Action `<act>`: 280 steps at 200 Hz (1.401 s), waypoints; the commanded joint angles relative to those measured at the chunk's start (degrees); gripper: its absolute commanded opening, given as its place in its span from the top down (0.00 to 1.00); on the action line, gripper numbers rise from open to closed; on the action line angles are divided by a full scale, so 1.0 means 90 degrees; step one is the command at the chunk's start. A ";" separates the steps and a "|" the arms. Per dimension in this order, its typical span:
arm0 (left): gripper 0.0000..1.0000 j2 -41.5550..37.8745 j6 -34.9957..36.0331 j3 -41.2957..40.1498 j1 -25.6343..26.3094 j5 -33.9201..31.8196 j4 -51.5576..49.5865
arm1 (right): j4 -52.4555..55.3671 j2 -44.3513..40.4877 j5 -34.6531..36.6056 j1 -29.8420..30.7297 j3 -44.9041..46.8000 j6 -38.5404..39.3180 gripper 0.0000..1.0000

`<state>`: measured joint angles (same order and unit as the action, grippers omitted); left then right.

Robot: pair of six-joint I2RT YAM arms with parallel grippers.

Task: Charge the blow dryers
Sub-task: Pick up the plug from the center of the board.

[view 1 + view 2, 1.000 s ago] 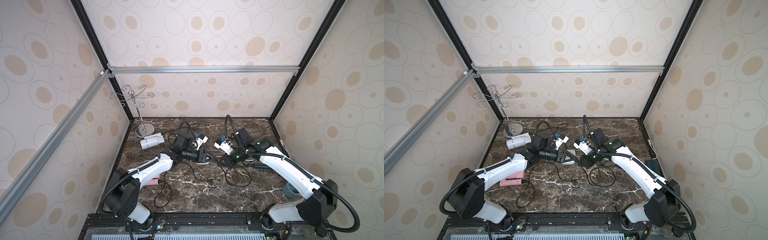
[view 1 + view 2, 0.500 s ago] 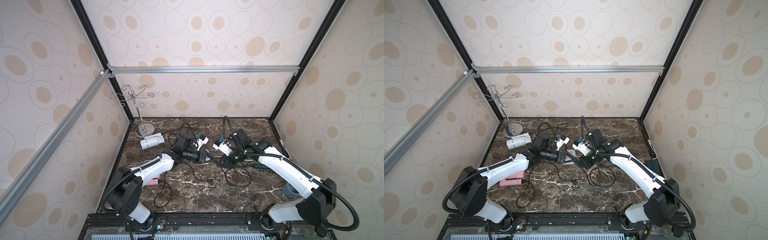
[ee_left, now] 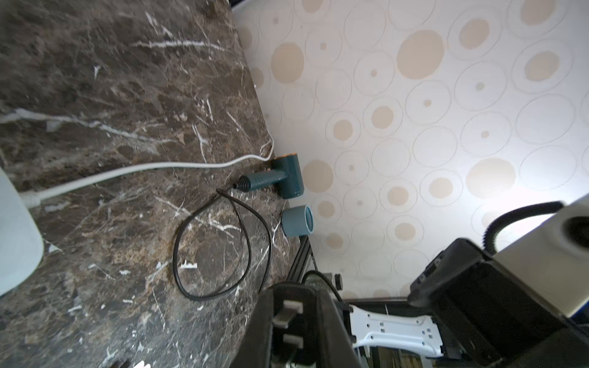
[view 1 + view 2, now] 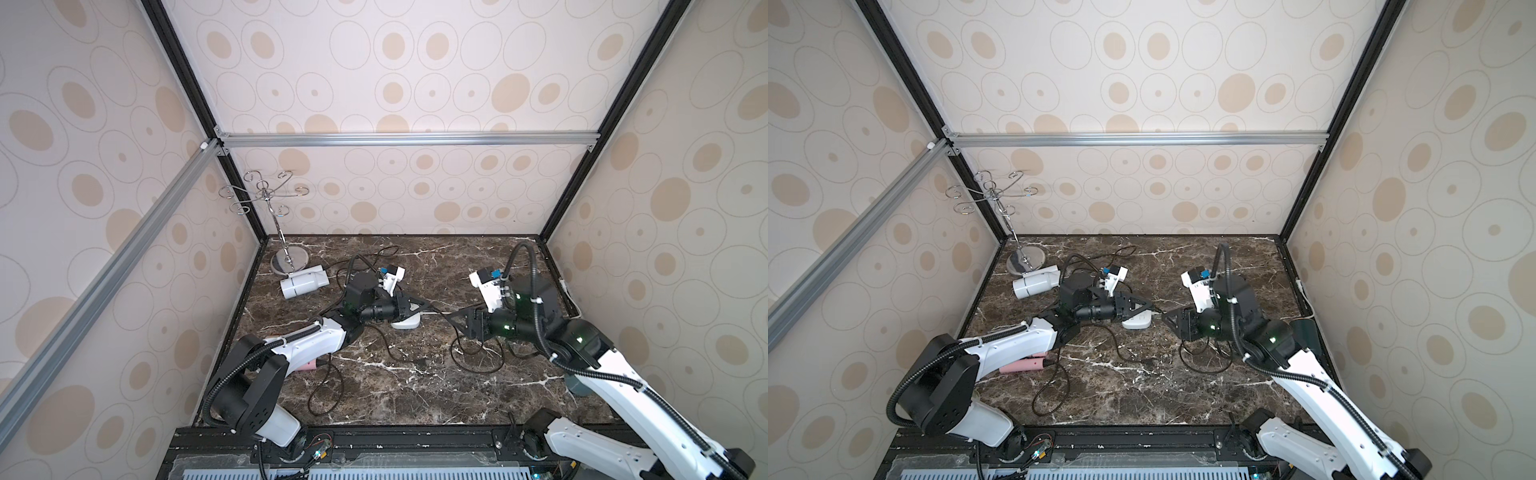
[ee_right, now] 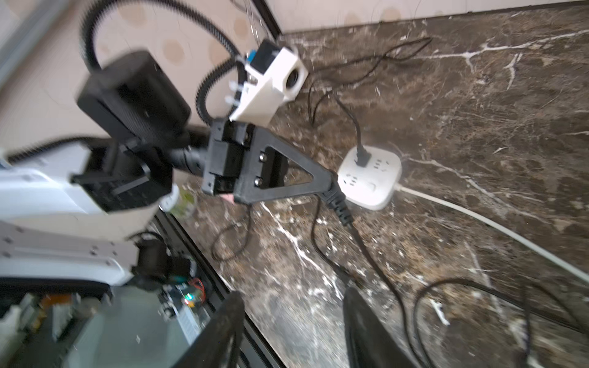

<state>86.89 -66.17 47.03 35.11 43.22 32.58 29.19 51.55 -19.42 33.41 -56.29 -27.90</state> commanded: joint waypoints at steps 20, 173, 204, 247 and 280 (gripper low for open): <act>1.00 -0.0151 -0.0957 -0.0078 0.0053 -0.0840 0.1505 | -0.2858 -0.0034 0.0032 0.0268 0.1375 -0.2750 0.51; 1.00 -0.0561 -0.0870 -0.0138 0.0091 -0.0968 0.0934 | -0.7465 0.1624 0.1370 0.0417 0.2394 -0.3764 0.60; 1.00 -0.0516 -0.0866 -0.0108 0.0087 -0.0907 0.0882 | -0.7228 0.1536 0.1435 0.0417 0.2357 -0.3658 0.73; 1.00 -0.0464 -0.0849 -0.0107 0.0088 -0.0832 0.0862 | -0.7365 0.1565 0.1454 0.0410 0.2436 -0.3707 0.91; 1.00 -0.0480 -0.0772 -0.0093 0.0093 -0.0779 0.0792 | -0.7341 0.1595 0.1552 0.0418 0.2466 -0.3690 1.00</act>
<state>83.13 -73.87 45.84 35.42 34.04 40.12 -34.87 66.43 -8.43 37.08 -34.79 -60.86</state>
